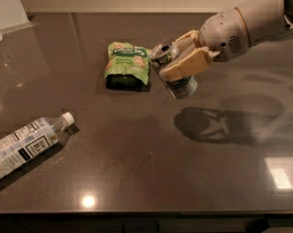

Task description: Place 7up can upright

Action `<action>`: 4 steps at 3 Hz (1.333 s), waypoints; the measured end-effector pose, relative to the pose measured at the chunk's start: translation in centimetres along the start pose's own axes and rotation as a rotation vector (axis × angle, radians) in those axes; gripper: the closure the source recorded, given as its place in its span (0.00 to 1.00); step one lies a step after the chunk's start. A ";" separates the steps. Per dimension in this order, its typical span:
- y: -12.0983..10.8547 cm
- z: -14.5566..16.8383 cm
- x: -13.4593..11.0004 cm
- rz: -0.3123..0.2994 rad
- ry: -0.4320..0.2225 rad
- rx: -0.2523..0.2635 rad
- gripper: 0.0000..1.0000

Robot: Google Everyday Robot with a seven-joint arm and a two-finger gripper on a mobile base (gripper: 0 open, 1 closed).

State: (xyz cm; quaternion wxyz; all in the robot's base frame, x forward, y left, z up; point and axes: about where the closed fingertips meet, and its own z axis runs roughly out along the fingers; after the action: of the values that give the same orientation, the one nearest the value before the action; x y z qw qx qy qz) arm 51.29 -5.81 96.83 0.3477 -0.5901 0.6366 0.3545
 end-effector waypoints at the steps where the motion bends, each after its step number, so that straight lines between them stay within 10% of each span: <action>1: 0.9 0.6 -0.2 0.025 -0.171 -0.010 1.00; 4: 2.5 1.4 3.7 0.017 -0.424 -0.001 1.00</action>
Offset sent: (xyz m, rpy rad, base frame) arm -0.0312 -0.0070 -0.0350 0.4509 0.0138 -0.0309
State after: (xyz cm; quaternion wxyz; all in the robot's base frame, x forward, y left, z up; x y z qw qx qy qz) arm 48.65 -6.32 93.03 0.4703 -0.4971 0.5541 0.4740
